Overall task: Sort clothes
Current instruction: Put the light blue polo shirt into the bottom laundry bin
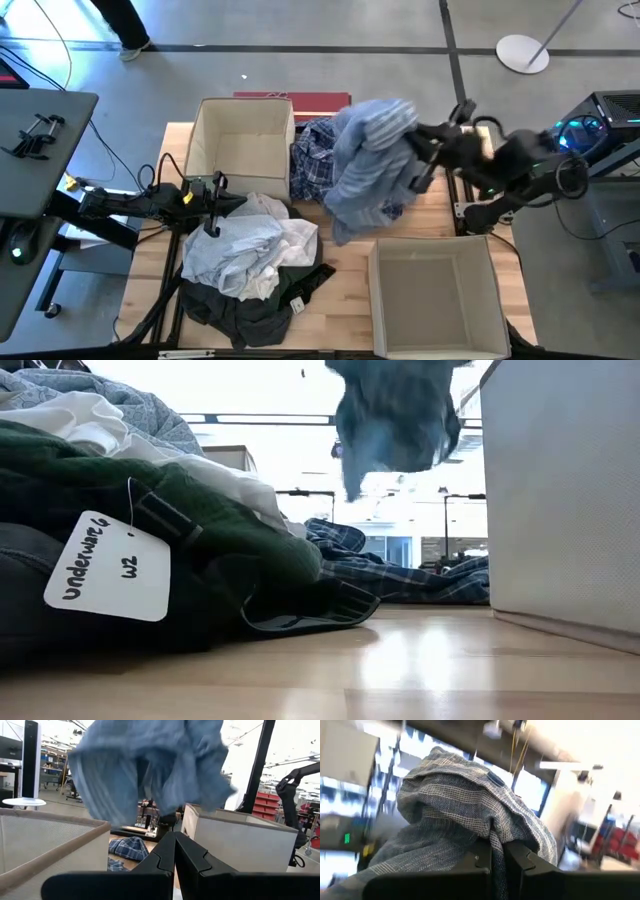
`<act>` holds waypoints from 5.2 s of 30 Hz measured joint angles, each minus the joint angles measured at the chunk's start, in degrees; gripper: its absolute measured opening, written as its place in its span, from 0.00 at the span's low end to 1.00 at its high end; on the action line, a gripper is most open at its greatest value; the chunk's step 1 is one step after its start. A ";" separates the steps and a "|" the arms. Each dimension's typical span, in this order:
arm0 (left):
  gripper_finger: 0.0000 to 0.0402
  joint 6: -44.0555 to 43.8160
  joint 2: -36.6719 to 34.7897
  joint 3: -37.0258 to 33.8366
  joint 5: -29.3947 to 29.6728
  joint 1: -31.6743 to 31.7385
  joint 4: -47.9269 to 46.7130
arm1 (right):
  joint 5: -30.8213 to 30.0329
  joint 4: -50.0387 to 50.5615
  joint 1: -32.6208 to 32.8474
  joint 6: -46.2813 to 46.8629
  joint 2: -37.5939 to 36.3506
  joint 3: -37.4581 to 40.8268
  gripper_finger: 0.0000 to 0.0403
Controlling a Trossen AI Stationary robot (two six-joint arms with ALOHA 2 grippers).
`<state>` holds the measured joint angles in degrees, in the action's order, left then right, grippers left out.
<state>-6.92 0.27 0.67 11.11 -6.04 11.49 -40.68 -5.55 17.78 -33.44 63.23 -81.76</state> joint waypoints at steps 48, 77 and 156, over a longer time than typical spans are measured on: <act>0.00 -0.51 -0.02 0.00 -0.02 0.00 0.00 | 35.15 70.85 29.81 94.89 -0.87 0.07 0.01; 0.00 -2.01 -0.02 0.00 0.21 0.00 0.50 | 67.02 83.38 28.24 118.79 20.38 0.07 0.45; 0.00 -5.03 -0.02 0.00 1.40 -0.02 3.04 | 56.56 48.46 22.44 97.93 24.28 31.84 0.36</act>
<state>-11.94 0.25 0.67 12.51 -6.07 14.52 15.88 42.92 40.22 64.50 87.51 -49.91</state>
